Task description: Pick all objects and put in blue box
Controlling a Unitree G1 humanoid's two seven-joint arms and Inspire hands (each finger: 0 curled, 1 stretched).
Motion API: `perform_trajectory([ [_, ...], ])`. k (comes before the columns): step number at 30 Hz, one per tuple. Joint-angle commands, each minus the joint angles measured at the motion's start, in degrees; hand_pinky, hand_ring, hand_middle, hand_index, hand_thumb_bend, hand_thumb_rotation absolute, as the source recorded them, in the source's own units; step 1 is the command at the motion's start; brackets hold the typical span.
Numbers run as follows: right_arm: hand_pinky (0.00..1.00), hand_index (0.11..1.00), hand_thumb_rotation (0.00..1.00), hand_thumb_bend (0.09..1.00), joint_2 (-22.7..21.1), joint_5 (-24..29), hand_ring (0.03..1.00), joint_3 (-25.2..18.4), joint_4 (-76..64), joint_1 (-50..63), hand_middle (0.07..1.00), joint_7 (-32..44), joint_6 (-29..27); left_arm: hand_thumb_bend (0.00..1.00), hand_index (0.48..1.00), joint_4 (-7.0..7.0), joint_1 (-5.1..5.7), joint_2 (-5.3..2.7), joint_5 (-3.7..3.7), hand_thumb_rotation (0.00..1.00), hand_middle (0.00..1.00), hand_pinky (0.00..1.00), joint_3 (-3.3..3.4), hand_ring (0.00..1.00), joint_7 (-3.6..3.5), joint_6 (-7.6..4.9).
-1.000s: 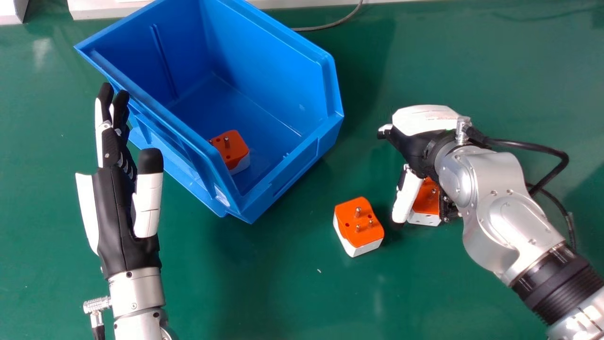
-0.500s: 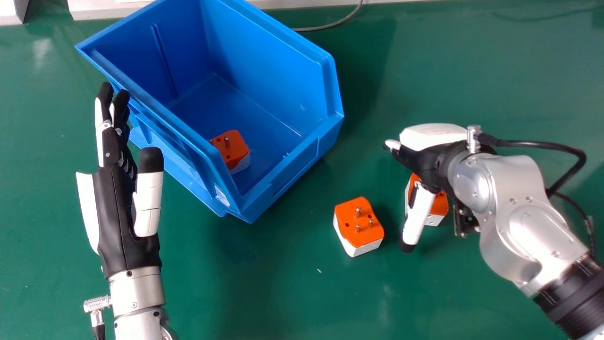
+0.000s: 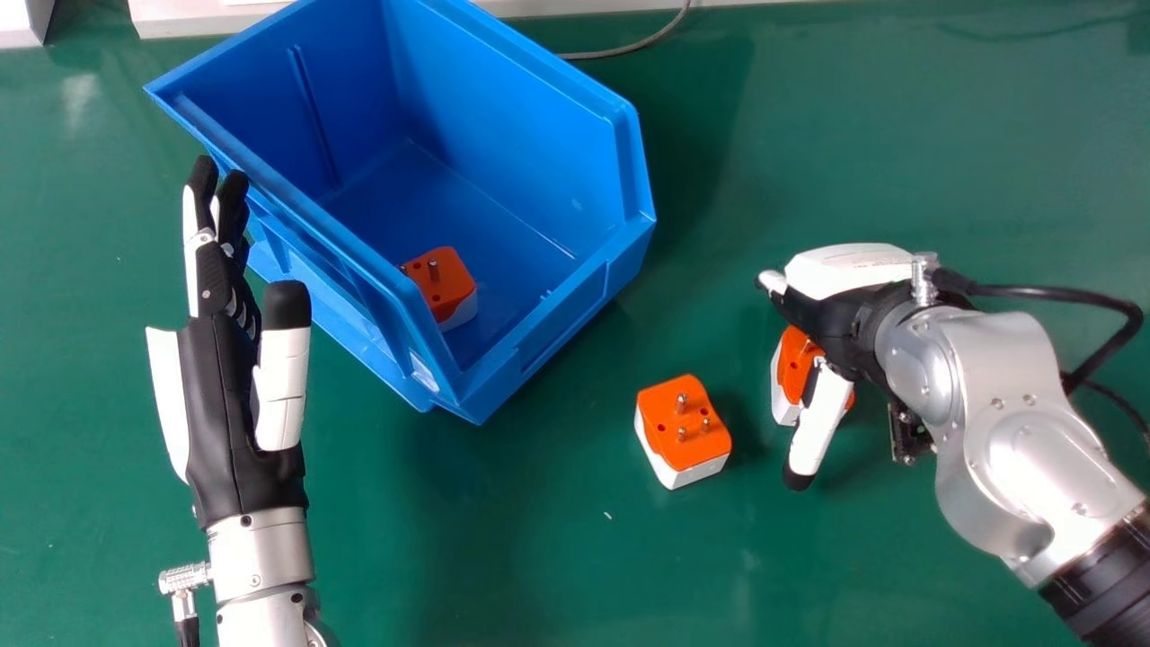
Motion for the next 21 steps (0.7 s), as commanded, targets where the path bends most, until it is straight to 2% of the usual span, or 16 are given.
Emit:
perform_trajectory([
  [1,0.82,0.976,0.21,1.0,-0.42,-1.39,1.0,-0.67,-1.17,0.12,1.0,-1.02,0.01,0.99,0.964,-0.77,-0.38,0.14,0.31,0.95,0.95,1.0,-0.54,0.97,-0.62,-0.82],
  [3,0.75,0.962,0.19,0.995,-0.49,-1.71,0.996,-0.76,-1.61,0.55,0.996,-1.46,-0.11,0.99,0.964,-0.81,-0.35,0.15,-0.13,0.95,0.95,1.0,-0.53,0.96,-0.93,-0.79],
  [5,0.69,0.947,0.17,0.988,-0.48,-2.09,0.986,-0.5,-1.4,0.53,0.99,-1.64,-0.22,0.99,0.964,-0.88,-0.29,0.29,-0.2,0.94,0.95,1.0,-0.44,0.97,-1.03,-0.73],
  [9,0.66,0.935,0.15,0.985,-0.37,-2.59,0.974,-0.37,-1.36,1.08,0.982,-3.24,-0.76,0.99,0.964,-1.23,-0.03,0.38,0.23,0.94,0.95,1.0,-0.38,0.97,-0.84,-0.5],
  [12,0.64,0.928,0.15,0.983,-0.57,-3.15,0.967,-0.36,-1.43,1.65,0.977,-4.85,-1.99,0.99,0.963,-0.95,-0.15,0.41,0.22,0.94,0.95,1.0,-0.4,0.97,-0.92,-0.91],
  [17,0.59,0.869,0.12,0.967,-0.71,-2.95,0.894,-1.44,-1.22,3.45,0.928,-9.53,-4.33,0.99,0.963,-1.53,0.12,0.43,0.11,0.94,0.95,0.99,-0.47,0.96,-1.07,-0.45],
  [19,0.56,0.839,0.11,0.954,-0.55,-2.58,0.838,-1.8,-1.09,3.7,0.898,-10.16,-4.77,0.99,0.963,-1.25,0.05,0.5,0.45,0.94,0.95,1.0,-0.38,0.96,-0.82,-0.77],
  [21,0.55,0.825,0.11,0.947,-0.55,-2.23,0.818,-2.2,-1.17,3.98,0.886,-10.83,-5.57,0.99,0.964,-1.43,0.14,0.35,0.46,0.95,0.95,1.0,-0.41,0.96,-0.77,-0.7],
])
